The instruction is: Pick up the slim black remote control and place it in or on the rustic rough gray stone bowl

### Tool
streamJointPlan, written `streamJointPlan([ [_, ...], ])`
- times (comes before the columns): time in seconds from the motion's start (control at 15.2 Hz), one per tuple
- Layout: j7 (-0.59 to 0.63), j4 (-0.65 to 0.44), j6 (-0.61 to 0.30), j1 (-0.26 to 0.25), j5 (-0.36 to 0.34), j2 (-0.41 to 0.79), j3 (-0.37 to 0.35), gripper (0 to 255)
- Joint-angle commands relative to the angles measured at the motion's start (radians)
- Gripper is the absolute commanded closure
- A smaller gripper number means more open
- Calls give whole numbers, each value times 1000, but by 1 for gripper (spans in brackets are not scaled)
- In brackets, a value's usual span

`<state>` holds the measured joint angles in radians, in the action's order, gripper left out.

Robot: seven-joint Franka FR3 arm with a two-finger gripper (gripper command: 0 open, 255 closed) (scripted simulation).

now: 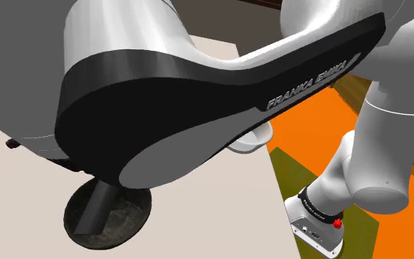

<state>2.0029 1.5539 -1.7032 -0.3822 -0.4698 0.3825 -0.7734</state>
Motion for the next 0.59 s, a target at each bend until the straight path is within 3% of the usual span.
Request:
streamJointPlan([
  [0.0, 32, -35, 19, -38, -15, 29, -1, 255],
  [0.53, 63, 46, -72, -32, -37, 51, 10, 255],
])
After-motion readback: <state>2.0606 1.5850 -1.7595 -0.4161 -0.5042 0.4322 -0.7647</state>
